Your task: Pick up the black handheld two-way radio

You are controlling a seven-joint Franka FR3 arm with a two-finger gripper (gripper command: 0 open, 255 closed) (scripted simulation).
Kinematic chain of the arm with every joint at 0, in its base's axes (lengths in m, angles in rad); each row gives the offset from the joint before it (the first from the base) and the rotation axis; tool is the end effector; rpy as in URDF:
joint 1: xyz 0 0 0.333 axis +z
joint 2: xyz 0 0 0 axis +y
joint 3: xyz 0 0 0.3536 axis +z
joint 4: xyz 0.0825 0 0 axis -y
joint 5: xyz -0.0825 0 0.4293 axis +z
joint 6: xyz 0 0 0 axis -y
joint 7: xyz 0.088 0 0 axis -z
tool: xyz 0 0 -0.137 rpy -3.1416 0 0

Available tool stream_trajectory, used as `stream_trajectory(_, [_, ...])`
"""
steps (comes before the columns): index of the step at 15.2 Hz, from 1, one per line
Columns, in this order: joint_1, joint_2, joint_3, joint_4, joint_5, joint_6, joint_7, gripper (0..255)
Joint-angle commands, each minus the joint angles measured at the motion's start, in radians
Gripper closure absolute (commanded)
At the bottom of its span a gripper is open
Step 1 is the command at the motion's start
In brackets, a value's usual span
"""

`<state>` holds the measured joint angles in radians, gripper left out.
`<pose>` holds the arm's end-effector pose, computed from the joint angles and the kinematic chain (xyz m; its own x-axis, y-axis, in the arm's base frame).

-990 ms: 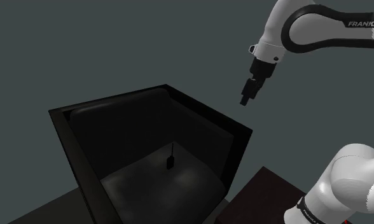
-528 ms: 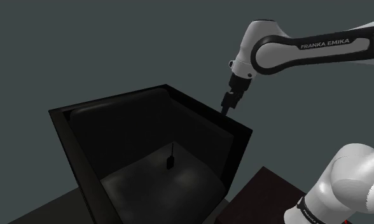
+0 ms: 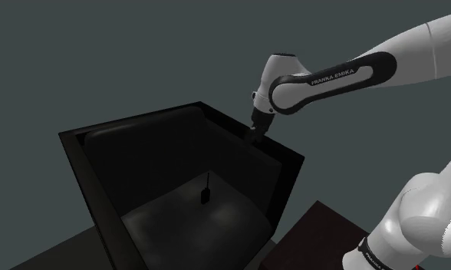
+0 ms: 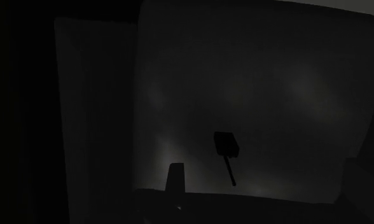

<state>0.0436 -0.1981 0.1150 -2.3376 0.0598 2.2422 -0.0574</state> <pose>0.5121 0.0856 0.4063 0.9788 0.1771 0.1026 0.1802 -0.9834 -0.0219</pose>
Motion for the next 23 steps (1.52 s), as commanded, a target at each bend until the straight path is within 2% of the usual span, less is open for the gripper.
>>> stream_trajectory(1, [0.001,0.073,0.006,0.025,-0.007,0.052,0.005,0])
stream_trajectory(10, [0.021,0.417,0.02,0.208,-0.069,0.222,0.052,0])
stream_trajectory(19, [0.068,0.769,0.002,0.5,-0.126,0.289,0.088,0])
stream_trajectory(23, [0.073,0.814,-0.003,0.518,-0.132,0.317,0.091,0])
